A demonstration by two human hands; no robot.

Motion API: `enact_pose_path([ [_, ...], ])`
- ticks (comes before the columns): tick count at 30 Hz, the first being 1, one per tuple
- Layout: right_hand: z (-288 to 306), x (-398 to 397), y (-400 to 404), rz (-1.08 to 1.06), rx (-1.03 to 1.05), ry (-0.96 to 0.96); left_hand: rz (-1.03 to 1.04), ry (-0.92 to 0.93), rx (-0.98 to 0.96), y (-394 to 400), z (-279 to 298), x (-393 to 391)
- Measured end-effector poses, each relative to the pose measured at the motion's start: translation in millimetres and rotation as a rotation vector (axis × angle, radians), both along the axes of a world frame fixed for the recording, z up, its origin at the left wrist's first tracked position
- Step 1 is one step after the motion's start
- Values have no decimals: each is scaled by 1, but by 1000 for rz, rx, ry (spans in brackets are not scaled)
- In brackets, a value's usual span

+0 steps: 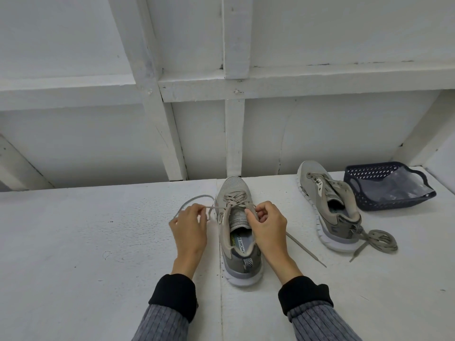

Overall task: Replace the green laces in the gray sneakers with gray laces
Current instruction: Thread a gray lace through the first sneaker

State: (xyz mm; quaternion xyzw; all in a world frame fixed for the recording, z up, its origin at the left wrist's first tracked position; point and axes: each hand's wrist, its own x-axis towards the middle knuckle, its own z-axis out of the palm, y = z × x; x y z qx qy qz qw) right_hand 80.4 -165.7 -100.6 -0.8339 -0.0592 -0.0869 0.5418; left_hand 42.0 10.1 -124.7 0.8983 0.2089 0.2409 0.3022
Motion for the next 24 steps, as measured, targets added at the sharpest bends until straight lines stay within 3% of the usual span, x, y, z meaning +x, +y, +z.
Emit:
enact_pose_path([
  [4,1,2,-1,29,0,7,83,132,26,-2,0,0],
  [8,3,6,-4,106,116,89,-213,57,-17,-11,11,4],
  [11,1,15,-8,99,53,120,-323,24,107,-13,11,4],
  [16,0,24,-11,189,-69,99,-245,-33,130,-12,9,0],
  [20,-4,25,-16,106,-150,26,-174,-34,143,-10,11,-5],
  [24,-8,22,-19,66,-166,38,-221,-39,-29,-11,12,-4],
])
